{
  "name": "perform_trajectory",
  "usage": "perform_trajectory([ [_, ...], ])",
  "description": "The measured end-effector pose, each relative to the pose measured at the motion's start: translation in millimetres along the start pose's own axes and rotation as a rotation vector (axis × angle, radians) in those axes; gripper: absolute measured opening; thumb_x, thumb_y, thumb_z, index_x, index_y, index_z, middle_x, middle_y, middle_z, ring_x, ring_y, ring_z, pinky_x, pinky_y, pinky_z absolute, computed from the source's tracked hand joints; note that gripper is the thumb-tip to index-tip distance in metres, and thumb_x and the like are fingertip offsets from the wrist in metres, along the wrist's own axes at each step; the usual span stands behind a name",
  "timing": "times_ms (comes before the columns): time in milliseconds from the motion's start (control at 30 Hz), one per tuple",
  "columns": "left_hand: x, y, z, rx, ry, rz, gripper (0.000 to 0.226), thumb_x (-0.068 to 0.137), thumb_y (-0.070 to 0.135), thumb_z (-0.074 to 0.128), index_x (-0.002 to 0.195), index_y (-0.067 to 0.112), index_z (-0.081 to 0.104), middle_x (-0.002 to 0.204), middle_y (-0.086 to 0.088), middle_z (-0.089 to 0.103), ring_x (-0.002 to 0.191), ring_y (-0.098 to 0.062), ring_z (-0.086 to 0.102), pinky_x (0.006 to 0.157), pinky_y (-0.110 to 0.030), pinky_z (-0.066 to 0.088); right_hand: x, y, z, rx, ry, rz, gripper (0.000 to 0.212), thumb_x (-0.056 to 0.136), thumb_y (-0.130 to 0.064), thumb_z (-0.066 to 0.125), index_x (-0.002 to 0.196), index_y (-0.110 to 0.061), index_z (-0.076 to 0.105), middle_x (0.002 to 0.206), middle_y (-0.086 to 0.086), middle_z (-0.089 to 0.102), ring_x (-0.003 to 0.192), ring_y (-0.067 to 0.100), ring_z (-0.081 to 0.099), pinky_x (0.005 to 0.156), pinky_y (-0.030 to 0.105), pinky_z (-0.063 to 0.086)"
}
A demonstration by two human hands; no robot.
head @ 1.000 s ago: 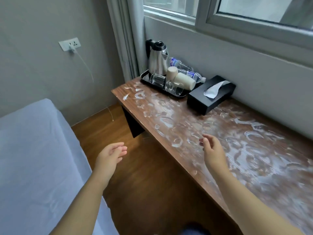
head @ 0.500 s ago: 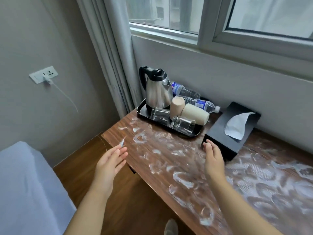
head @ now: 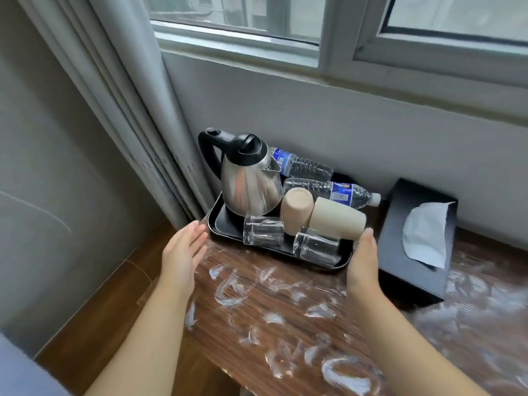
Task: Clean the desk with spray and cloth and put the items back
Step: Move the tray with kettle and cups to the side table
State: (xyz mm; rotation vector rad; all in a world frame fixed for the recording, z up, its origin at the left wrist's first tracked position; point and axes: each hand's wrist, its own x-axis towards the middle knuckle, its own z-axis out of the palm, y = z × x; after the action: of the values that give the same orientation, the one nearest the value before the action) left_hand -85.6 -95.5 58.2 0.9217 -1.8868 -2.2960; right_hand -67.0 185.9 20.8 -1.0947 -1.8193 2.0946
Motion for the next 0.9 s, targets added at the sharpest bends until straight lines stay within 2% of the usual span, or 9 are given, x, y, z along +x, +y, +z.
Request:
perform_trajectory([
  [167, 71, 5, 25, 0.041, -0.025, -0.051, 0.04, 0.105, 0.03, 0.043, 0.138, 0.009, 0.052, 0.134, -0.007, 0.06, 0.126, -0.022, 0.056, 0.112, -0.037, 0.041, 36, -4, 16, 0.093, 0.162, 0.093, 0.049, 0.1, -0.053, 0.026, 0.133, -0.026, 0.05, 0.132, -0.006, 0.052, 0.119, 0.012, 0.047, 0.098, 0.029, 0.033],
  [300, 116, 8, 42, 0.106, -0.023, -0.023, 0.039, 0.106, 0.031, 0.04, 0.135, 0.012, 0.056, 0.134, -0.004, 0.061, 0.126, -0.018, 0.056, 0.111, -0.033, 0.041, 59, -3, 25, 0.117, 0.26, 0.144, 0.047, 0.099, -0.058, 0.027, 0.118, -0.032, 0.06, 0.124, -0.003, 0.06, 0.108, 0.014, 0.054, 0.093, 0.031, 0.04],
  [433, 148, 8, 54, 0.148, -0.105, -0.02, 0.041, 0.106, 0.03, 0.039, 0.137, 0.008, 0.054, 0.137, -0.008, 0.059, 0.127, -0.02, 0.055, 0.108, -0.031, 0.04, 67, -3, 29, 0.095, 0.335, 0.142, 0.051, 0.099, -0.058, 0.028, 0.123, -0.021, 0.054, 0.113, -0.001, 0.055, 0.103, 0.017, 0.049, 0.089, 0.031, 0.037],
  [533, 162, 6, 61, 0.185, -0.2, 0.009, 0.045, 0.107, 0.032, 0.034, 0.138, 0.005, 0.053, 0.137, -0.011, 0.058, 0.12, -0.018, 0.055, 0.096, -0.025, 0.044, 67, -4, 29, 0.114, 0.303, 0.117, 0.047, 0.099, -0.057, 0.027, 0.112, -0.026, 0.059, 0.114, -0.002, 0.059, 0.098, 0.016, 0.054, 0.09, 0.032, 0.04],
  [633, 169, 2, 63, 0.267, -0.266, 0.023, 0.042, 0.105, 0.044, 0.033, 0.124, 0.022, 0.063, 0.128, -0.005, 0.065, 0.12, -0.02, 0.058, 0.107, -0.035, 0.042, 71, 3, 25, 0.124, 0.184, 0.078, 0.055, 0.097, -0.063, 0.025, 0.119, -0.033, 0.065, 0.12, -0.002, 0.066, 0.109, 0.016, 0.059, 0.101, 0.04, 0.044],
  [700, 168, -2, 63, 0.338, -0.294, 0.049, 0.036, 0.104, 0.051, 0.033, 0.107, 0.034, 0.064, 0.118, 0.006, 0.067, 0.118, -0.016, 0.057, 0.108, -0.036, 0.039, 71, 7, 23, 0.104, 0.134, 0.05, 0.063, 0.083, -0.08, 0.033, 0.121, -0.04, 0.064, 0.122, -0.002, 0.065, 0.115, 0.018, 0.058, 0.102, 0.043, 0.043],
  [767, 164, -4, 65, 0.338, -0.34, 0.088, 0.032, 0.104, 0.048, 0.031, 0.107, 0.037, 0.061, 0.114, 0.016, 0.064, 0.114, -0.007, 0.056, 0.104, -0.03, 0.037, 69, 10, 23, 0.109, 0.098, 0.031, 0.085, 0.054, -0.094, 0.045, 0.121, -0.043, 0.062, 0.122, -0.003, 0.066, 0.116, 0.019, 0.058, 0.103, 0.046, 0.042],
  [833, 162, -6, 66, 0.303, -0.37, 0.086, 0.032, 0.104, 0.047, 0.031, 0.105, 0.041, 0.062, 0.113, 0.021, 0.064, 0.112, 0.0, 0.055, 0.105, -0.028, 0.036, 69, 11, 23, 0.141, 0.086, 0.015, 0.095, 0.043, -0.094, 0.051, 0.122, -0.043, 0.062, 0.122, -0.003, 0.066, 0.117, 0.018, 0.058, 0.104, 0.047, 0.042],
  [900, 164, -6, 65, 0.256, -0.379, 0.053, 0.034, 0.102, 0.05, 0.032, 0.106, 0.04, 0.064, 0.117, 0.014, 0.066, 0.118, -0.007, 0.057, 0.109, -0.032, 0.038, 71, 11, 23, 0.177, 0.088, 0.005, 0.096, 0.043, -0.091, 0.054, 0.123, -0.04, 0.062, 0.122, -0.002, 0.066, 0.117, 0.019, 0.058, 0.103, 0.046, 0.043],
])
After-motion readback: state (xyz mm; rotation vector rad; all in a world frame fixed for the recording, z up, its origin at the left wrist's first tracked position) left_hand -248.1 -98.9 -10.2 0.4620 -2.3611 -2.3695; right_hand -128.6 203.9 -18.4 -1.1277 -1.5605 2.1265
